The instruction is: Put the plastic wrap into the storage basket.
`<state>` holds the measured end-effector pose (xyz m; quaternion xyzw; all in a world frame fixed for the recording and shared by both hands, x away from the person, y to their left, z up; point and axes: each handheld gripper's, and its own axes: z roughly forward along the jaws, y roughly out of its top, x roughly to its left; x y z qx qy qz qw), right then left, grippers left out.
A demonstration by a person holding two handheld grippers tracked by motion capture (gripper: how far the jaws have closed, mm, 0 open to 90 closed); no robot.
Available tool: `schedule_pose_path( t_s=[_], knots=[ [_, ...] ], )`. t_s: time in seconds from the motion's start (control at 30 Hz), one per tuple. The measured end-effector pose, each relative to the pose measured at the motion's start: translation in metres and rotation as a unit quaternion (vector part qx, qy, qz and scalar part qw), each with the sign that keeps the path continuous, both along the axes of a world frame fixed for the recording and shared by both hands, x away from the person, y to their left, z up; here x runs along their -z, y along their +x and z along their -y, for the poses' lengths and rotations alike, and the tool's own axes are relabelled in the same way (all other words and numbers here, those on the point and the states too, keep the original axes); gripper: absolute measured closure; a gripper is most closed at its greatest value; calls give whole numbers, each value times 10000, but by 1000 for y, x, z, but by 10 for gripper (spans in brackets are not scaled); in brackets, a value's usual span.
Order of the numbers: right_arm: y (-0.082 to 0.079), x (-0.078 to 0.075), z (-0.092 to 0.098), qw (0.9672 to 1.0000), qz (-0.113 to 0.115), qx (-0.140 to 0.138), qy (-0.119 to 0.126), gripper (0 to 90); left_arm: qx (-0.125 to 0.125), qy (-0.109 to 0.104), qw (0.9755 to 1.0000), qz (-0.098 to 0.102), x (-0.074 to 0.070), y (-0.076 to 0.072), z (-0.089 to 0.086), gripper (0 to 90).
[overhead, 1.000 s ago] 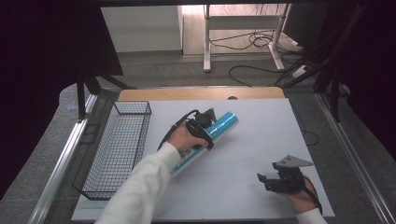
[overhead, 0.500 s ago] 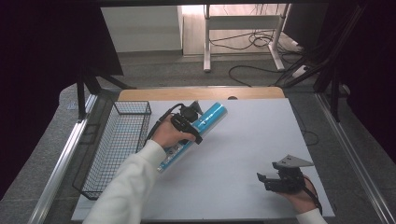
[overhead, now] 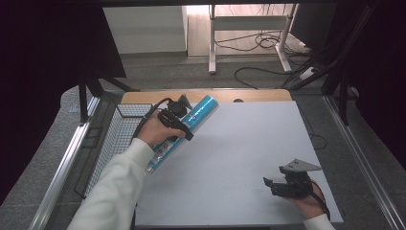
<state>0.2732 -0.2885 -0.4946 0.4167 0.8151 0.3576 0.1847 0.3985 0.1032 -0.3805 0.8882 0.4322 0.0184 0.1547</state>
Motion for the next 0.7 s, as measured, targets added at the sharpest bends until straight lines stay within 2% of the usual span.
schedule_pose_path(
  t_s=[0.03, 0.1, 0.27, 0.47, 0.67, 0.7],
  knots=[
    [0, 0, 0, 10000, 5, -6, -7, 242, -47, 65, 9999, 77, -5, -1, -5, 317],
    [-1, -1, 0, 10000, 17, -10, 0, 242, -77, 16, 9999, 65, -9, -1, -11, 317],
    [-1, 0, -1, 10000, 12, -3, -4, 241, -172, 61, 9997, 137, -15, -3, -22, 317],
    [-1, -1, -1, 10000, 20, -5, -8, 239, -362, 75, 9991, 205, -24, -7, -44, 317],
    [-1, -1, -1, 10000, 11, 3, -16, 239, -494, 106, 9986, 160, -26, -11, -62, 317],
    [0, -1, -1, 10000, 7, 8, -16, 238, -550, 127, 9983, 148, -26, -12, -70, 317]
  ],
)
